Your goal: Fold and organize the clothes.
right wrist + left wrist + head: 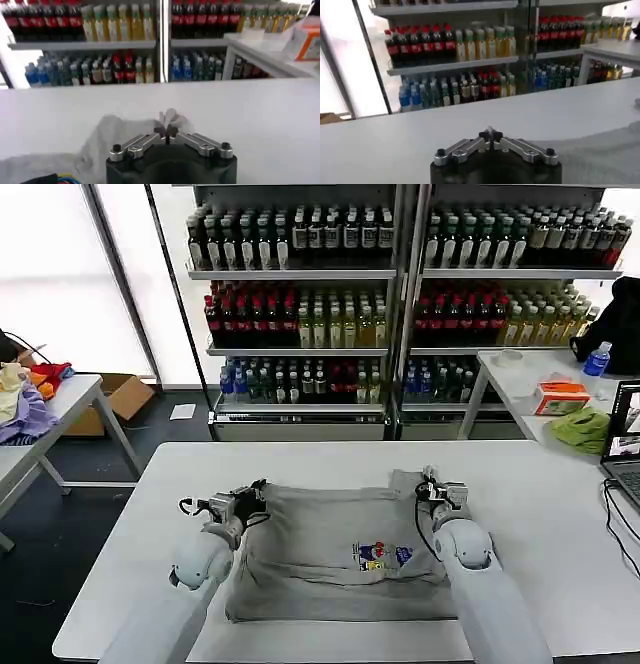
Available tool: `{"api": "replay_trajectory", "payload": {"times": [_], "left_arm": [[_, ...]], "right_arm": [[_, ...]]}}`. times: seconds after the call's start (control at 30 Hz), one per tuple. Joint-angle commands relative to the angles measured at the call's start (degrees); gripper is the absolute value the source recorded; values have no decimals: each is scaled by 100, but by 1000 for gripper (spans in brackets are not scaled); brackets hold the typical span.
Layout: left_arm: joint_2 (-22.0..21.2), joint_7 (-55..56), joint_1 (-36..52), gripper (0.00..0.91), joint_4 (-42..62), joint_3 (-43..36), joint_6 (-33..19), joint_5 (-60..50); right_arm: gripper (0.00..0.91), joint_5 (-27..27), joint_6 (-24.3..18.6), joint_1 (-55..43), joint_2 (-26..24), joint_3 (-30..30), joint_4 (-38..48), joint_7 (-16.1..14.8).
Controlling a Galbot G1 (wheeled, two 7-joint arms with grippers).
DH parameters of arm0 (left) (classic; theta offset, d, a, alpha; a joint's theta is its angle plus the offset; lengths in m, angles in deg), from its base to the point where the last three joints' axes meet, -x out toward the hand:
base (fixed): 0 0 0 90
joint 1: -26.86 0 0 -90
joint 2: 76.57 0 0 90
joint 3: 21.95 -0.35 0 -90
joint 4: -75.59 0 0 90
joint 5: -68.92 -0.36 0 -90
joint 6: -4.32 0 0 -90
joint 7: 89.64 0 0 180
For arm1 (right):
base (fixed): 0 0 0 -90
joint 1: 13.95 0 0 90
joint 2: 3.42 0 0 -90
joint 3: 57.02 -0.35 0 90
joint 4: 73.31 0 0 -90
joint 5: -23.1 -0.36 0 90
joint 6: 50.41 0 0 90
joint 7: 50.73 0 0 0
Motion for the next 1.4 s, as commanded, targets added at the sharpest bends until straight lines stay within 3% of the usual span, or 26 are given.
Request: {"api": "replay_trajectory", "payload": {"times": [0.03, 0.33, 0.57, 0.87, 1.13, 1.17, 1.2, 1.23, 1.27, 1.33, 1.37, 1.4], "left_arm": [[132, 0, -1172, 0, -1246, 133, -149, -198], [247, -26, -1941, 0, -1587, 170, -189, -411], [215, -31, -2275, 0, -1658, 224, -244, -579], [172, -33, -2533, 0, -1571, 208, -265, -797], [198, -48, -2566, 30, -1627, 240, -258, -847], [185, -53, -2576, 363, -1664, 233, -256, -850], [169, -69, -2580, 907, -1709, 228, -287, -847], [157, -87, -2575, 907, -1728, 221, -337, -847], [131, -92, -2570, 907, -1743, 215, -379, -869], [94, -104, -2560, 907, -1784, 194, -428, -940], [79, -112, -2562, 907, -1824, 188, -430, -944], [61, -112, -2564, 907, -1854, 185, -436, -944]], "right_arm": [[0, 146, -34, 1645, -99, -493, -2291, 163], [0, 123, -12, 2953, -296, -1019, -3109, 344], [0, 268, -313, 3971, -244, -1335, -3247, 382], [0, 513, -717, 4345, -103, -1300, -2901, 423], [0, 635, -792, 4191, -65, -1163, -2509, 461], [0, 658, -805, 4175, -61, -1136, -2469, 457], [0, 680, -820, 4165, -55, -1115, -2431, 462], [0, 691, -835, 4160, -47, -1107, -2404, 463], [40, 715, -860, 4147, -33, -1082, -2347, 464], [756, 720, -877, 4131, -10, -1051, -2276, 473], [907, 723, -886, 4128, -6, -1041, -2261, 469], [907, 718, -939, 4122, 12, -1018, -2235, 472]]}}
